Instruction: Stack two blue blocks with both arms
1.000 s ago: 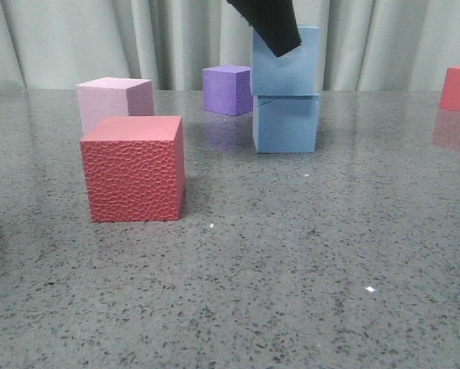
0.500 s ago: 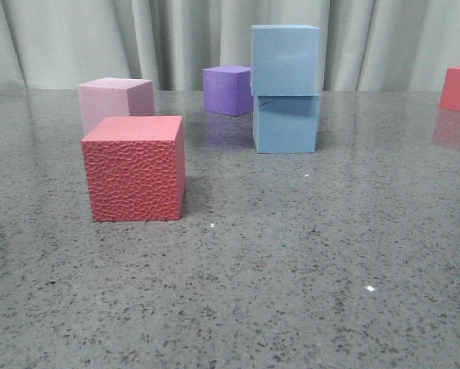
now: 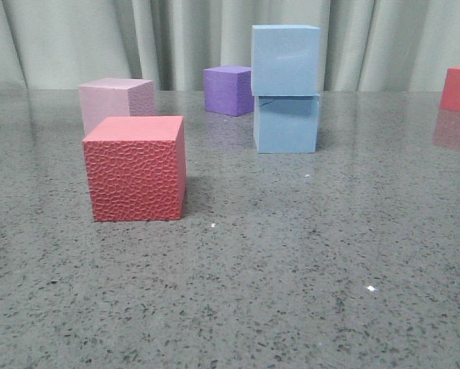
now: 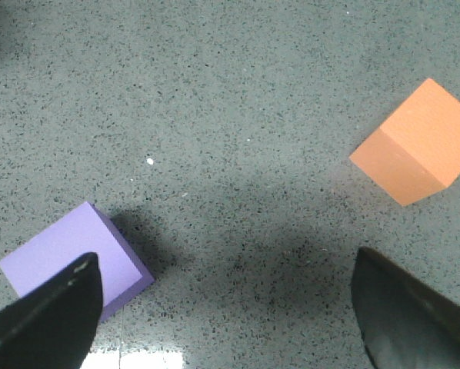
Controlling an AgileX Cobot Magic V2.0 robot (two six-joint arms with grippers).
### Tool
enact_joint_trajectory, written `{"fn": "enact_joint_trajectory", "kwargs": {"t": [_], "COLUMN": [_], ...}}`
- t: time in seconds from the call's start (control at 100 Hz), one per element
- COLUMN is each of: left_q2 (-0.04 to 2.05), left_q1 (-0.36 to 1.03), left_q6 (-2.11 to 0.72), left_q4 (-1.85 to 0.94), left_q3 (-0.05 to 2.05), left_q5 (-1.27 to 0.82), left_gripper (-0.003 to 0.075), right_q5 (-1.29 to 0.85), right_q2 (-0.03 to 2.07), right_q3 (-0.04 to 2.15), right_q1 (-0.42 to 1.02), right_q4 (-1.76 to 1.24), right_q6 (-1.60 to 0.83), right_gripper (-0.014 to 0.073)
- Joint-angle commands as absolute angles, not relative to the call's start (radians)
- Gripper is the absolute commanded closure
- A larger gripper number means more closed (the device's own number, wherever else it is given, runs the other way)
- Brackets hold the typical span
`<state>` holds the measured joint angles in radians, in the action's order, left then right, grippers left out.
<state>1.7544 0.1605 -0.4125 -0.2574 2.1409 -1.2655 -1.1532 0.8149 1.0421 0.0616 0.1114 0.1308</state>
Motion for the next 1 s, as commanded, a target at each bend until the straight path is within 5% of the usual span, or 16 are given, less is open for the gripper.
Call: {"fn": "enact_joint_trajectory", "kwargs": {"t": [0.0,0.43,0.99], "left_q2": [1.656,1.314,0.749], "left_q1": [0.125,-0.07,-0.083], "left_q6": [-0.398,-0.398,-0.4], "left_q4": [-0.292,-0.311,-0.325], "left_q3": [2.089,1.592,0.877], "left_q5": [-1.279,-1.098,-0.809], "left_gripper": [0.0048,0.0048,0.0048], "right_q5": [-1.096,-1.071,-1.05], "right_q2": [0.808,0.808,0.806], "right_q3": [1.065,1.065,1.064], "right_q1": [0.055,0.055,0.055], "right_q4": [0.13,0.132,0.133], "right_q6": [0.125,0.125,0.124], "right_gripper": [-0.0053,-0.0053,-0.0053]}}
